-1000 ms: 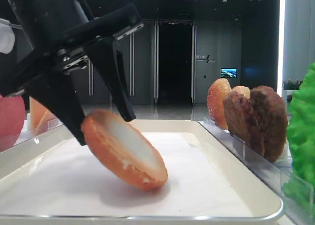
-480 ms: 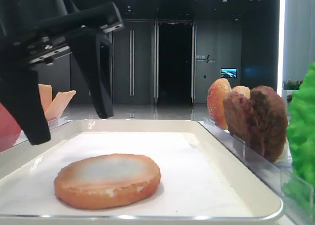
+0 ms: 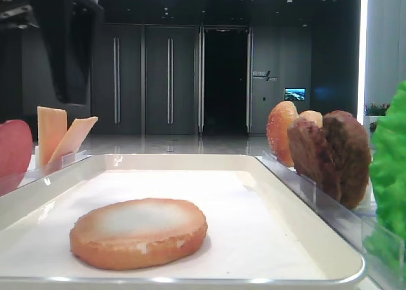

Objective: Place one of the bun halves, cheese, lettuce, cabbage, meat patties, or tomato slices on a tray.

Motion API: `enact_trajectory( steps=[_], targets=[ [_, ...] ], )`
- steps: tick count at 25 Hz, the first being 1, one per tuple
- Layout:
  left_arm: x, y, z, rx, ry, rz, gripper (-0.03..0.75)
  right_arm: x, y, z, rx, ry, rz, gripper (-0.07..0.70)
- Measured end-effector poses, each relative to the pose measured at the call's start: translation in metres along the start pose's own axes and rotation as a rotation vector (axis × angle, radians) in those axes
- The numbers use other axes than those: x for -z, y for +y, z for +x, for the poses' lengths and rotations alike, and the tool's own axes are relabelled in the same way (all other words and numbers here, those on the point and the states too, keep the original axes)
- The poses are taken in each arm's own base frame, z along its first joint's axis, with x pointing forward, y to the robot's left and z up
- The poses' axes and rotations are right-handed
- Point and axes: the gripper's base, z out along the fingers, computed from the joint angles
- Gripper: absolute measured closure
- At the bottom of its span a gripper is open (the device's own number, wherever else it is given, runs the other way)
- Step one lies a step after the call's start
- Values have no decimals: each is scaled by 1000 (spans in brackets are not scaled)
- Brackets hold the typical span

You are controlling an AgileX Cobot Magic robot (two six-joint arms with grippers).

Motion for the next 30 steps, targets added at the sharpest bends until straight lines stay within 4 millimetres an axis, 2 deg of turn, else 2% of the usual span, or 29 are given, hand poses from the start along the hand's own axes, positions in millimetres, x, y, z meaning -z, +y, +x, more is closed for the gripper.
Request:
enact_trajectory(
  steps=[7,20,24,30],
  targets=[
    [36,6,5,-23,7,-119,157,0,0,0,0,0,0,90],
    [74,11,8,-42,-138,-165,157,0,0,0,0,0,0,90],
    [84,23,7,-8,-171,-173,157,0,0,0,0,0,0,90],
    [97,55,2,74,-206,-193,157,0,0,0,0,0,0,90]
  ],
)
